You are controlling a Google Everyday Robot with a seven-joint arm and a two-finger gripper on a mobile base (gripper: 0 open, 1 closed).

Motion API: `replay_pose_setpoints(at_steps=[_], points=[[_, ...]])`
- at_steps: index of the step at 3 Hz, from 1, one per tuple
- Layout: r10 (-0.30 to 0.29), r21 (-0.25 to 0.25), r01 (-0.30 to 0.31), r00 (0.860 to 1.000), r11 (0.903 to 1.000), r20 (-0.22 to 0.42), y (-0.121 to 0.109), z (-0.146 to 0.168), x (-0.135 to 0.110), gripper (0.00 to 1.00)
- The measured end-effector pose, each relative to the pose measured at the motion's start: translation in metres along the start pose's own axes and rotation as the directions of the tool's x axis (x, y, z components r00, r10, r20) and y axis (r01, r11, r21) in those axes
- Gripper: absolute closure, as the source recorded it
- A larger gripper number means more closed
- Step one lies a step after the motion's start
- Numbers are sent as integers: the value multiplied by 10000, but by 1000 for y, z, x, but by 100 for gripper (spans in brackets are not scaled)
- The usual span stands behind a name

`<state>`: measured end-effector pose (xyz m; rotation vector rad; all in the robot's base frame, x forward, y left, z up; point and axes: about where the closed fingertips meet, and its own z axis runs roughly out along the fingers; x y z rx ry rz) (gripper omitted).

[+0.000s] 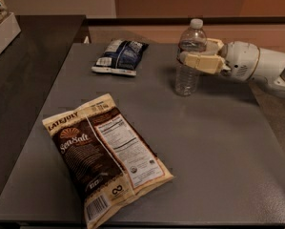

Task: Place water bottle upright

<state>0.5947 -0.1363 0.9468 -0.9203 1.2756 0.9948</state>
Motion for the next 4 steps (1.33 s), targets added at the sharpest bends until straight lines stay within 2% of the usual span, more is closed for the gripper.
replay_pose_setpoints(at_steps=[1, 4], points=[[25, 9, -25, 10000, 10000, -20, 1, 1, 2, 84], [-51, 191, 55, 9997, 9998, -249, 4, 0, 10, 13]])
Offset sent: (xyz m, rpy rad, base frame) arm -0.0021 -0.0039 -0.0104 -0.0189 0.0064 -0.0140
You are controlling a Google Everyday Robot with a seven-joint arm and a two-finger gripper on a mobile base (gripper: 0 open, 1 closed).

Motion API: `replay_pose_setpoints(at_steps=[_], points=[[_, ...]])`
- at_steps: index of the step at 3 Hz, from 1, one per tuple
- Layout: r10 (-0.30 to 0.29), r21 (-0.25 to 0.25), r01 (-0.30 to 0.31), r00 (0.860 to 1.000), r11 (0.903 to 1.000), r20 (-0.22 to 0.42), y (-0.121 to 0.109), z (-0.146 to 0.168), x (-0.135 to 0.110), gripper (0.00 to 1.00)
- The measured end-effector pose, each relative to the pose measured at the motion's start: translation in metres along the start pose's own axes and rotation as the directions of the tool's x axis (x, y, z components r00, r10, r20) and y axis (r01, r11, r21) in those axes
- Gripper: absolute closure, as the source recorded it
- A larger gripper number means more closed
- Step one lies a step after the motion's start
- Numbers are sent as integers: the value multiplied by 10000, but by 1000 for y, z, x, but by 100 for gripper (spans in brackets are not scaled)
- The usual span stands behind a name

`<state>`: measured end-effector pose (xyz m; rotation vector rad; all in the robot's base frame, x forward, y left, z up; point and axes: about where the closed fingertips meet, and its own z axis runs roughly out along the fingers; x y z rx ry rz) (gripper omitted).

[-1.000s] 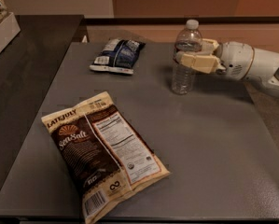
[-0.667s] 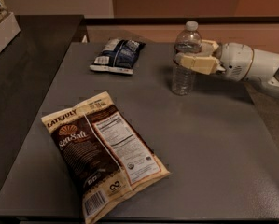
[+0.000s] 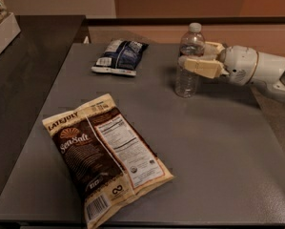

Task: Place water bottle upright

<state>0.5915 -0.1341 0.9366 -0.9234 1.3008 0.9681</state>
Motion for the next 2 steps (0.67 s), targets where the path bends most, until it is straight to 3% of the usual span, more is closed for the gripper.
replay_pose_setpoints(at_steps=[1, 2], points=[[-3, -53, 3, 10000, 10000, 5, 1, 3, -1, 0], [-3, -55, 3, 10000, 10000, 5, 1, 3, -1, 0]])
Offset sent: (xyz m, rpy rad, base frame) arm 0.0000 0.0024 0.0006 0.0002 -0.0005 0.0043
